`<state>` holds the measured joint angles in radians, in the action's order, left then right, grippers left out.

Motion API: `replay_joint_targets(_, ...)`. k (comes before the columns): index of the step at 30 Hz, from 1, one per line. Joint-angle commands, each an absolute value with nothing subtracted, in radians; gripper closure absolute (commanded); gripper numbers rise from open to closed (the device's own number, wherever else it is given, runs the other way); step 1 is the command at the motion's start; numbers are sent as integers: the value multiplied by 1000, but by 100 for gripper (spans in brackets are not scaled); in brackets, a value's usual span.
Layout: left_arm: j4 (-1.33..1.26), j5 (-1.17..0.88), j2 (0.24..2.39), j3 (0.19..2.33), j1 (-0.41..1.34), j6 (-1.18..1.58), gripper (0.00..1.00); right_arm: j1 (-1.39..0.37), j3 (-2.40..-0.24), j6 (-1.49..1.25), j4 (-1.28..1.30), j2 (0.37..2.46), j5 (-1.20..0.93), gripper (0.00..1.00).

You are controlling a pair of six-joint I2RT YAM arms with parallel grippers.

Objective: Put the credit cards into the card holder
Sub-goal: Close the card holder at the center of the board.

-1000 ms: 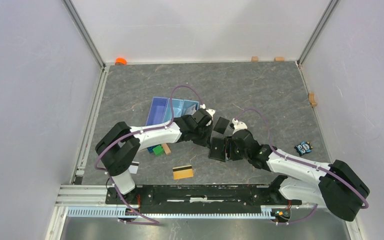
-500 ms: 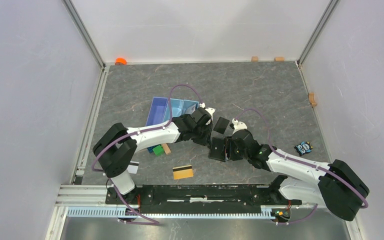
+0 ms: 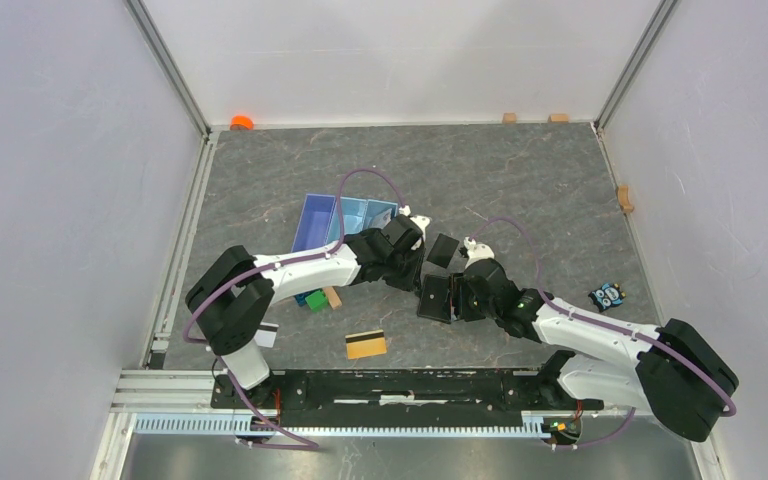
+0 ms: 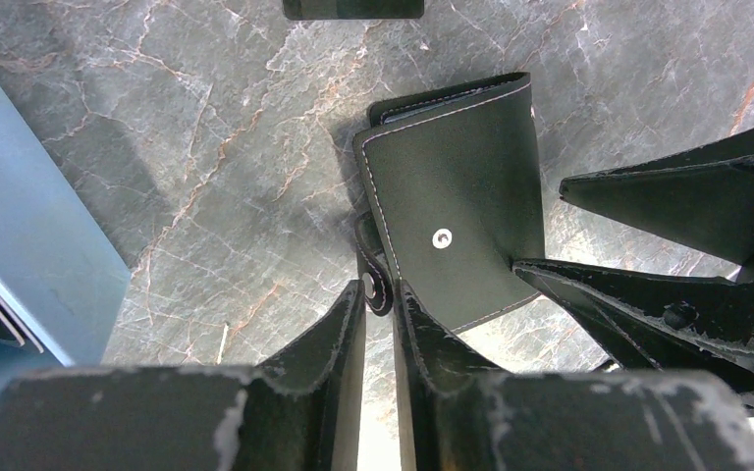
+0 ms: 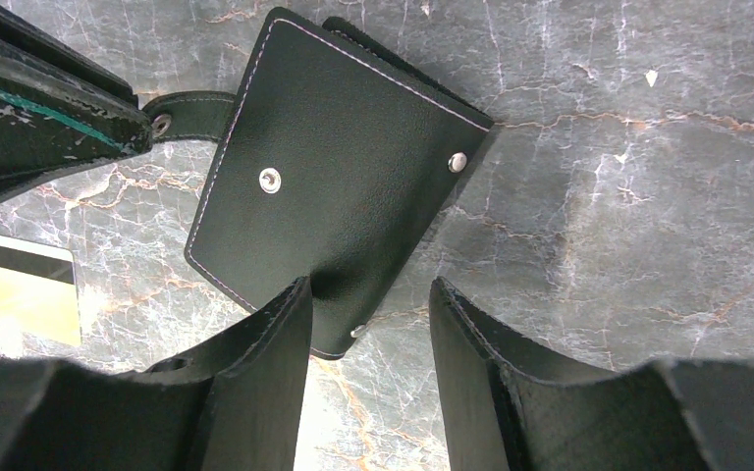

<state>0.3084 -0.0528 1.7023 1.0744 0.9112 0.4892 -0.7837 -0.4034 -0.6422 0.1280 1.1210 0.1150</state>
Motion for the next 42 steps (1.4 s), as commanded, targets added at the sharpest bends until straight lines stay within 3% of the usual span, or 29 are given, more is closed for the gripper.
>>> replay_joint_targets(1, 302, -46, 1692, 1101, 908, 442, 78, -782, -410, -645, 105, 1121, 127, 48)
replay_joint_targets(11, 297, -63, 1706, 1103, 908, 433, 91, -782, -409, -646, 105, 1120, 127, 48)
replay_joint_targets(18, 308, -54, 1721, 1104, 908, 424, 92, -782, -407, -644, 103, 1117, 131, 48)
replay_joint_targets(20, 289, -61, 1718, 1095, 908, 425, 98, -782, -403, -644, 99, 1114, 132, 48)
replay_joint_targets(28, 137, -212, 1729, 1060, 902, 485, 98, -782, -395, -644, 94, 1115, 134, 48)
replay_joint_targets(42, 92, -254, 1799, 1063, 896, 499, 98, -782, -380, -646, 84, 1117, 135, 48)
